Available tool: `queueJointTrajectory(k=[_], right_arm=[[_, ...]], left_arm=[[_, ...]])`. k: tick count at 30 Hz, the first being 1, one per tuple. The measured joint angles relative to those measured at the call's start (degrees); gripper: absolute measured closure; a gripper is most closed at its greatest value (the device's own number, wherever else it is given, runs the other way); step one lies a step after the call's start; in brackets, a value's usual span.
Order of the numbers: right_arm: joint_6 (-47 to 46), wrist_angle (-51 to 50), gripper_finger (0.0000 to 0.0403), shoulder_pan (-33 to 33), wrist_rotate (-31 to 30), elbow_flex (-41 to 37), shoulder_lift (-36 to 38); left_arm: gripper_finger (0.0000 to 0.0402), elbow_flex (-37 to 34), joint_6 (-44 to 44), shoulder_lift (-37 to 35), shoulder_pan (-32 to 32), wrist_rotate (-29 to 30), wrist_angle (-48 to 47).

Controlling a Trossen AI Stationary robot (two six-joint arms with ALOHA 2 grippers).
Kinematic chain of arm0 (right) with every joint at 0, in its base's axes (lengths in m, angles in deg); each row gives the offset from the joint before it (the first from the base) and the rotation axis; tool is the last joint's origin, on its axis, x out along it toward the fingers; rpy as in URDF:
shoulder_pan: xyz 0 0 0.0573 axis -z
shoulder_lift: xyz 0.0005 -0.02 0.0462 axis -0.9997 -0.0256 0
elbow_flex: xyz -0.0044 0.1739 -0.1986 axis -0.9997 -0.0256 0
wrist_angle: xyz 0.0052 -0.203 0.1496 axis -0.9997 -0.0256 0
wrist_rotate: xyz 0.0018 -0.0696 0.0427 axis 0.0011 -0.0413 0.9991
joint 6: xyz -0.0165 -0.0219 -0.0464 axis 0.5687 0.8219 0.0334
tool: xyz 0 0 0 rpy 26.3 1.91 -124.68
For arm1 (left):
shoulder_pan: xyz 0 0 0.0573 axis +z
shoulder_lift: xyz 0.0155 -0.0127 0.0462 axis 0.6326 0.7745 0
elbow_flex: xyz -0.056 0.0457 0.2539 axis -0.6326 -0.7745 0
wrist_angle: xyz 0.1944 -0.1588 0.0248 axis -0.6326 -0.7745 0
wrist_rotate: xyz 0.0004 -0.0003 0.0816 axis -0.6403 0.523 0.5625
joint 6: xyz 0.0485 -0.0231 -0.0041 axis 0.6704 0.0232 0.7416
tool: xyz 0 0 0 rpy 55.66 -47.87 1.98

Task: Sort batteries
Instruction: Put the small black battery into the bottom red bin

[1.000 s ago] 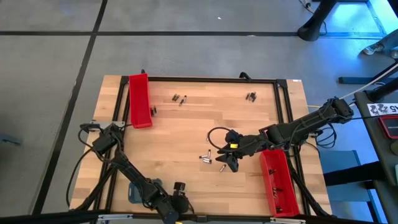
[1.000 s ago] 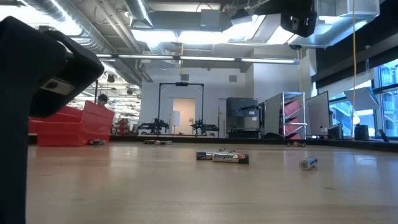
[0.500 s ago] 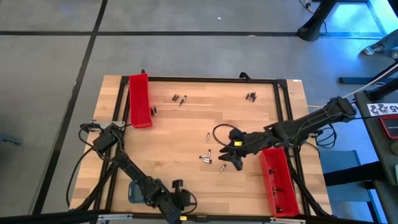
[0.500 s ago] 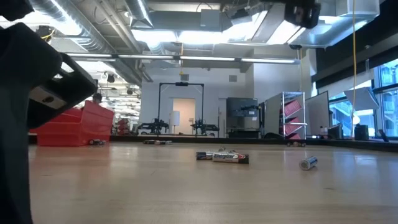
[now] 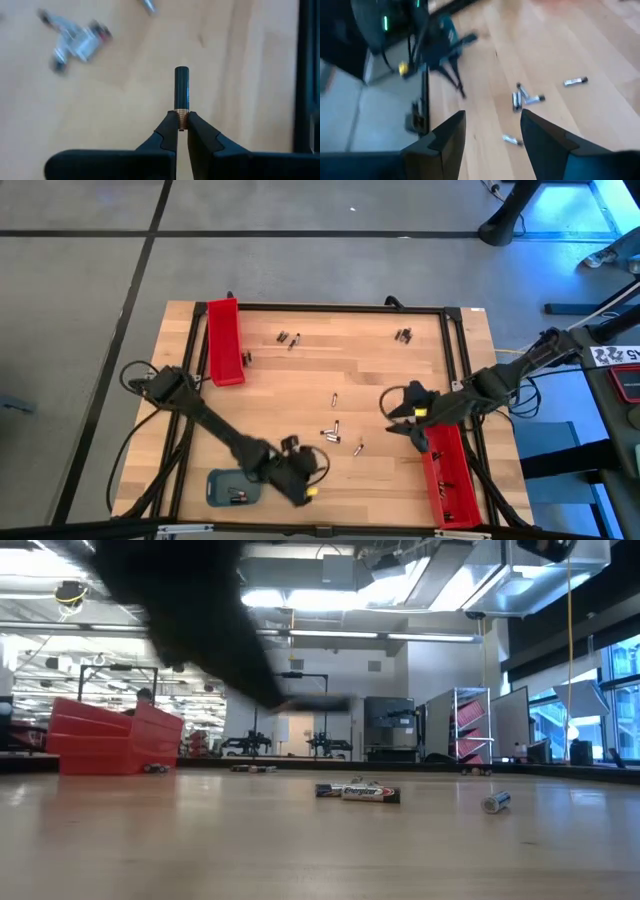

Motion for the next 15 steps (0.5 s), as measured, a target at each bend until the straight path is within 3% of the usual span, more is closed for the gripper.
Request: queueJointTrajectory(k=[6, 11, 15], right_arm=[[3.0, 10.6, 0.0212, -3.9, 2.2, -7.3, -0.9], [-2.0, 18.1, 0.0212, -4.3, -3.4, -14.6, -1.0], [-3.9, 21.5, 0.0212, -4.3, -6.8, -15.4, -1.0]], left_arm=[[0.0392, 4.1, 11.0, -1.1, 7.5, 0.5, 3.2], [0.0392, 9.7, 18.1, -1.2, 11.9, 0.4, 6.2], [0.0392, 14.5, 22.0, -1.2, 14.5, -1.0, 6.0]])
